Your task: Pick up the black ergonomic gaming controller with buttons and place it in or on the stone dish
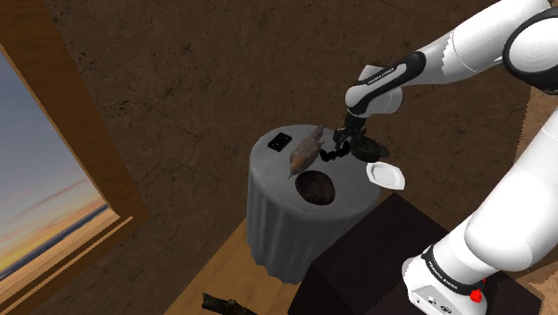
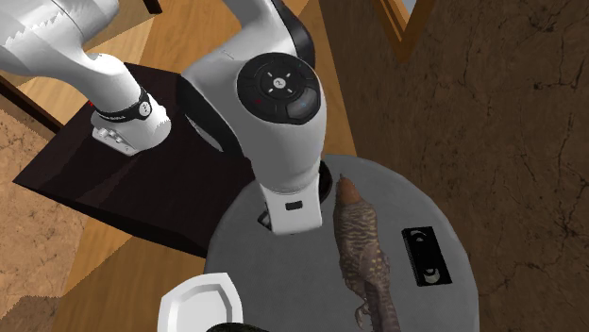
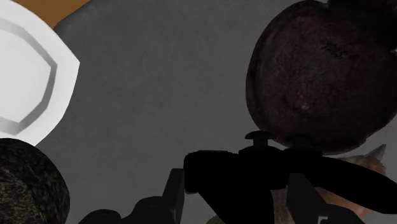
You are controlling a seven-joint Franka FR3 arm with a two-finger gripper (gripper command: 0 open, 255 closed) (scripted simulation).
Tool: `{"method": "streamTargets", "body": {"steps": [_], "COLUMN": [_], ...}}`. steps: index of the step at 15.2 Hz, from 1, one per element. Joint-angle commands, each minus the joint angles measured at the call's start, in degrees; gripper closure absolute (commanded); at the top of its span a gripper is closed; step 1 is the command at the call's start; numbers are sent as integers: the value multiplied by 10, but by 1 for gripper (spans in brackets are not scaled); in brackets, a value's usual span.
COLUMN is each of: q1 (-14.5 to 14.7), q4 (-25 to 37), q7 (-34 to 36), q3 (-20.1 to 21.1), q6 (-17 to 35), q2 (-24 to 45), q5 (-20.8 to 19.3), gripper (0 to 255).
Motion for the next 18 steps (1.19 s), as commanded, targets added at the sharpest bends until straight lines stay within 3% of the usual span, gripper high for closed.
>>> {"method": "streamTargets", "body": {"steps": [1,6,18], "q1": [19,69,64], "q4": [-15,-35,-41], "q7": [34,124,98], "q3": [11,45,56], "q6": [6,12,98], "q2": [-12,-33,50], "q5": [-4,-13,18], "gripper": [255,255,255]}}
